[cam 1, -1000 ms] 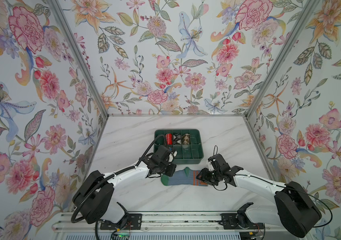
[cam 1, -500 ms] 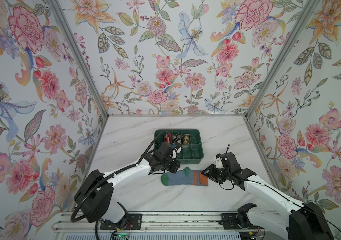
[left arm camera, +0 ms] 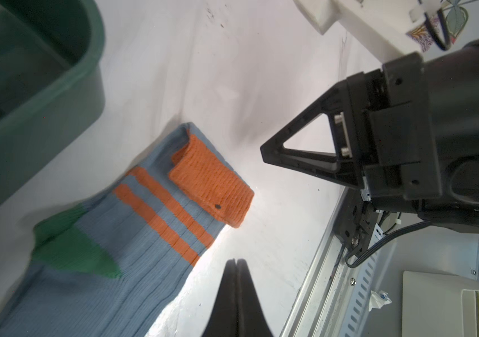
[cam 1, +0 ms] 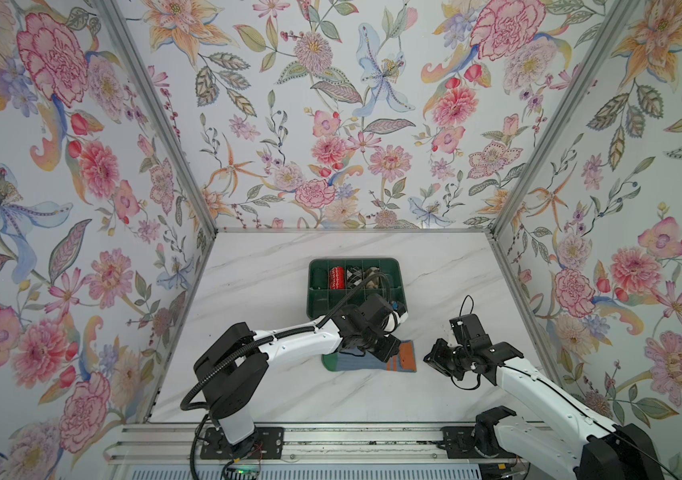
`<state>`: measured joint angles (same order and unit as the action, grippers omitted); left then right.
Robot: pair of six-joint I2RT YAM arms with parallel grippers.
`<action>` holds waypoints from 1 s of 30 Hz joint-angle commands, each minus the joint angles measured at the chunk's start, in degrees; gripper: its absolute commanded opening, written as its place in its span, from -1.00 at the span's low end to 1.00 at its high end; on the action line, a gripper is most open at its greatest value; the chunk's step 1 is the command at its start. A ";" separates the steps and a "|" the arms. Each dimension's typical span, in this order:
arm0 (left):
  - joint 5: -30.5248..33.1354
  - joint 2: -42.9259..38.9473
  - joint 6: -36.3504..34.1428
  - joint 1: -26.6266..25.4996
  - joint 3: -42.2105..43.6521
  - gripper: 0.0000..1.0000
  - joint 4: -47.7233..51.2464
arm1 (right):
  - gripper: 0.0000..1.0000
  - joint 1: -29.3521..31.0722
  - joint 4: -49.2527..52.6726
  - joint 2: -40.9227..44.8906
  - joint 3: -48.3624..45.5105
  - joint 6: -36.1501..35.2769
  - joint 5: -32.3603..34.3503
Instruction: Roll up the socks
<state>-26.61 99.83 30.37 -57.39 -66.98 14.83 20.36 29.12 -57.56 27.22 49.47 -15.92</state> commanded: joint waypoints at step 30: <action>7.01 15.33 -2.50 -1.96 -11.15 -1.00 2.81 | -0.64 -0.53 -0.50 -8.11 3.53 -5.83 1.61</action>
<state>-21.80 113.30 29.06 -58.74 -76.40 15.49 20.14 29.06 -64.73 28.95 44.91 -14.35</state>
